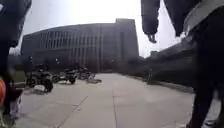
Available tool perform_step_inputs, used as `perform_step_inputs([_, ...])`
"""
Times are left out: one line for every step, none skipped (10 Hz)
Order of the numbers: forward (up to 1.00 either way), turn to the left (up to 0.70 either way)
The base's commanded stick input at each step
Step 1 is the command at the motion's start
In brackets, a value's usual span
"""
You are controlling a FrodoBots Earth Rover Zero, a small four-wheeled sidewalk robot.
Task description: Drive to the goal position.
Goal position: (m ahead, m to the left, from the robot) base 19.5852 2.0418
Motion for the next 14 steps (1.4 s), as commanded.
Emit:
perform_step_inputs([0.7, -0.01])
perform_step_inputs([0.7, -0.01])
perform_step_inputs([0.7, -0.01])
perform_step_inputs([0.7, -0.01])
perform_step_inputs([0.7, -0.01])
perform_step_inputs([0.7, -0.01])
perform_step_inputs([0.7, -0.01])
perform_step_inputs([0.7, -0.01])
perform_step_inputs([0.7, -0.01])
perform_step_inputs([0.7, -0.01])
perform_step_inputs([0.7, -0.01])
perform_step_inputs([0.7, -0.01])
perform_step_inputs([0.7, -0.01])
perform_step_inputs([0.7, -0.01])
